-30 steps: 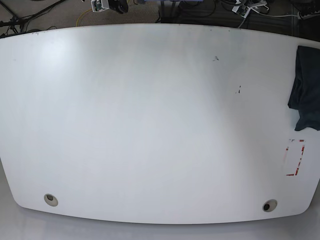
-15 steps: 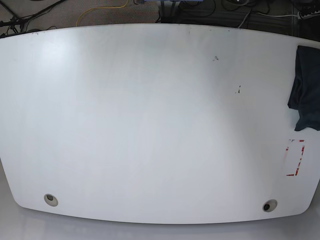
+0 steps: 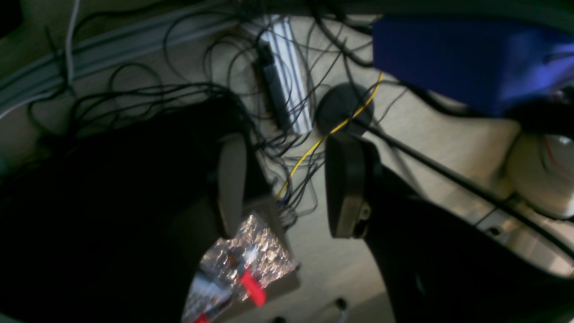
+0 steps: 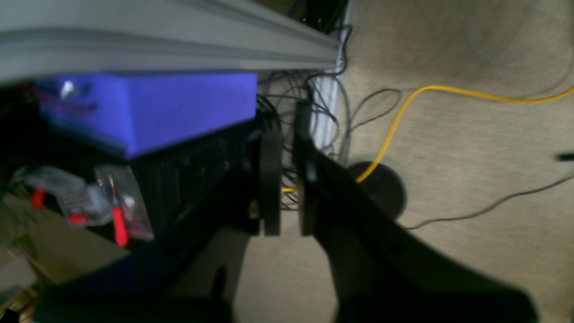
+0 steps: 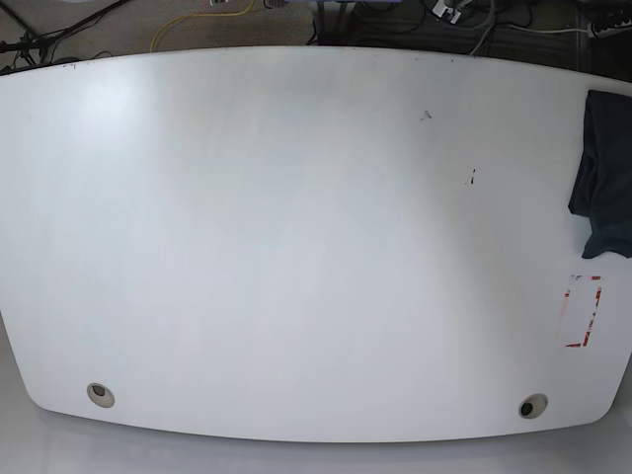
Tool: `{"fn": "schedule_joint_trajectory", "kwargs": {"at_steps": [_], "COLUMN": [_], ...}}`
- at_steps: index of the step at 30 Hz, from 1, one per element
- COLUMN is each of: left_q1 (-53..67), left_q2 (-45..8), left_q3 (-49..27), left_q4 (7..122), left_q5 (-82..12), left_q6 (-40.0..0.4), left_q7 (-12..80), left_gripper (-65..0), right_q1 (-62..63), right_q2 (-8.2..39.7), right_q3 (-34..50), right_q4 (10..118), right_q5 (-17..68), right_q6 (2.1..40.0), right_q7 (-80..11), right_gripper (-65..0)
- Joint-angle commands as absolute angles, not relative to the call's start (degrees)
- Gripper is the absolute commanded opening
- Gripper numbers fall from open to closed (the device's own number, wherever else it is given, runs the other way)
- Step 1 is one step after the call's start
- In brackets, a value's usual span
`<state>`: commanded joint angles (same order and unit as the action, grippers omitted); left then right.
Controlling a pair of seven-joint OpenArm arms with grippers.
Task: Fold the T-shirt properly
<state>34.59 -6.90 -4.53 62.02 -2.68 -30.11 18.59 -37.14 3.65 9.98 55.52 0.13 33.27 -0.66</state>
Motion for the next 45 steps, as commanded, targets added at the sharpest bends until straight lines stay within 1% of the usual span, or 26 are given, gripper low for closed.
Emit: {"fn": "schedule_joint_trajectory", "kwargs": {"at_steps": [5, 10, 14, 17, 21, 25, 32, 45], "left_q1": [29.93, 22.55, 17.98, 14.46, 11.21, 8.4, 6.37, 5.85], "left_q2": [-6.9, -6.9, -7.16, -7.69, -7.6, -7.43, -7.25, -6.11], "left_q3": [-4.44, -3.21, -0.92, 0.92, 3.38, 5.14, 6.02, 6.02], "left_q4": [53.05, 39.25, 30.81, 23.6, 17.89, 15.08, 13.58, 13.58], "left_q5": [-2.59, -2.59, -2.59, -2.59, -2.59, -2.68, -2.68, -2.68], "left_q6": [-29.41, -24.31, -22.02, -19.21, -16.57, -15.43, -9.98, -9.54], "left_q7": [15.52, 10.51, 6.73, 3.47, 0.92, 0.75, 0.84, 0.84], "left_gripper": [-39.3, -39.3, -39.3, -39.3, -39.3, -39.3, -39.0, -38.9], "right_q1": [-31.43, -28.26, -25.8, -23.16, -20.62, -18.68, -15.6, -14.55], "right_q2": [3.65, 3.74, 3.74, 3.74, 3.74, 4.18, 4.44, 4.26], "right_q3": [10.15, 9.8, 9.8, 9.8, 9.8, 9.8, 9.8, 9.8], "right_q4": [47.69, 43.47, 40.75, 36.79, 32.92, 30.29, 26.07, 24.57], "right_q5": [-0.75, -1.01, -1.01, -1.01, -1.1, -1.1, -1.1, -1.1], "right_q6": [33.01, 28.18, 27.12, 26.07, 24.04, 22.64, 19.74, 19.47], "right_q7": [-0.57, -0.57, -0.57, -0.57, -0.57, -0.57, -0.57, -0.57], "right_gripper": [-59.5, -59.5, -59.5, -59.5, -59.5, -59.3, -59.3, -59.3]}}
